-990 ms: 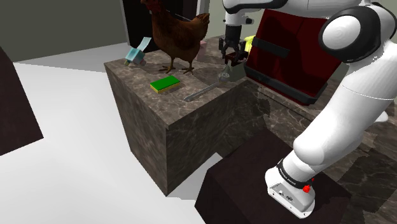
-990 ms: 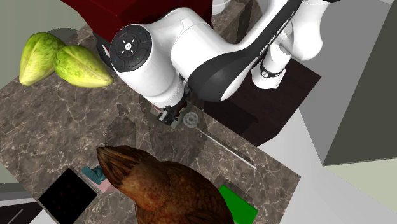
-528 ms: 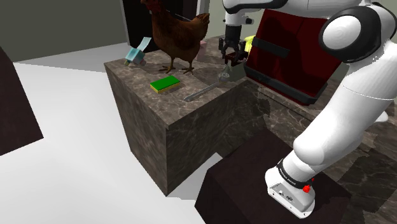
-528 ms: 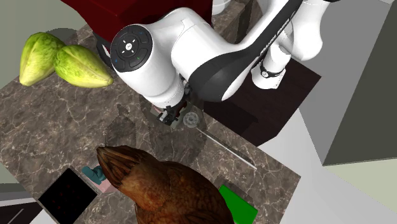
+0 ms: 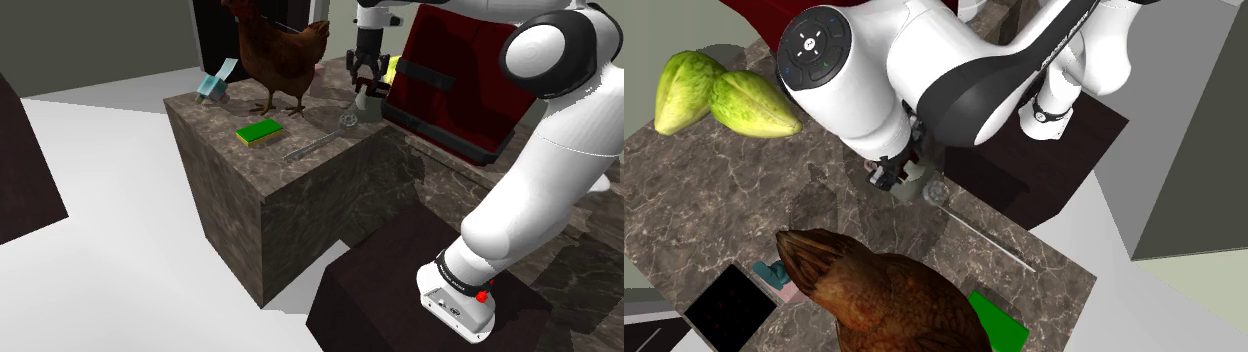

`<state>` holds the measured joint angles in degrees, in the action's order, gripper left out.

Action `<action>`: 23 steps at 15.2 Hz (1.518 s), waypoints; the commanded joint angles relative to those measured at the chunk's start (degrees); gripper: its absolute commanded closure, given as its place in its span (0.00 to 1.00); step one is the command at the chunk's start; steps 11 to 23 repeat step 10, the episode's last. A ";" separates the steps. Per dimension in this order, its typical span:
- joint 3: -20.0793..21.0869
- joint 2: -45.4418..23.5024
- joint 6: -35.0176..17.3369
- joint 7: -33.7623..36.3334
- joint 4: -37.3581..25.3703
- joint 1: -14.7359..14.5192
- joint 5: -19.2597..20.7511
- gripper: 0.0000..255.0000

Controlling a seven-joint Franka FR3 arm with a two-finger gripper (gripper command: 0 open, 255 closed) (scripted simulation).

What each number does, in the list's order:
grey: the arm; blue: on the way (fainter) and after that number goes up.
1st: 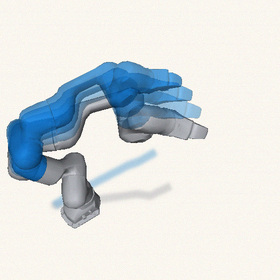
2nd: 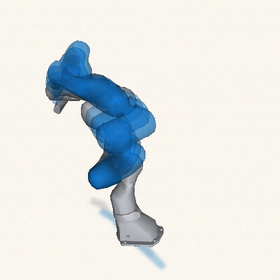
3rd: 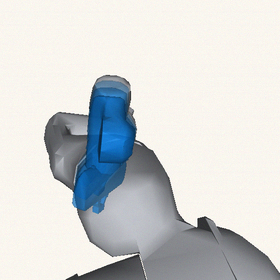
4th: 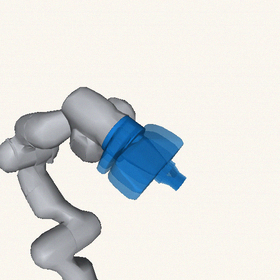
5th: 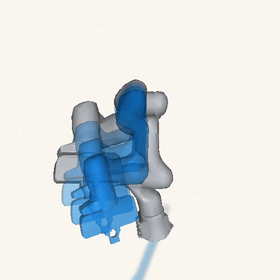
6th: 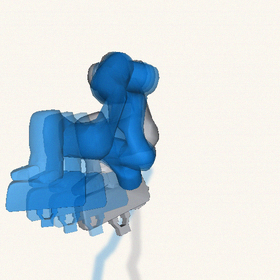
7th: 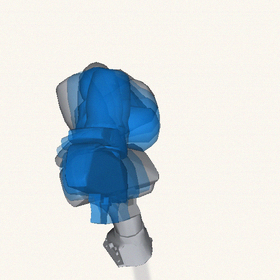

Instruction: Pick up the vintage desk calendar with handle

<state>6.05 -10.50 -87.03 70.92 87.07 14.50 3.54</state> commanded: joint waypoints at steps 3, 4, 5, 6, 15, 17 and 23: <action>0.04 -0.41 3.27 -0.11 -3.74 -0.09 0.04 1.00; 0.05 -0.57 4.11 -0.14 -4.73 -0.11 0.06 1.00; 0.05 -0.75 4.96 -0.16 -5.76 -0.14 0.08 1.00; 0.06 -0.95 5.81 -0.18 -6.82 -0.17 0.10 1.00; 0.08 -1.45 7.69 -0.23 -9.18 -0.23 0.17 1.00; 0.08 -1.45 7.69 -0.23 -9.18 -0.23 0.17 1.00; 0.08 -1.45 7.69 -0.23 -9.18 -0.23 0.17 1.00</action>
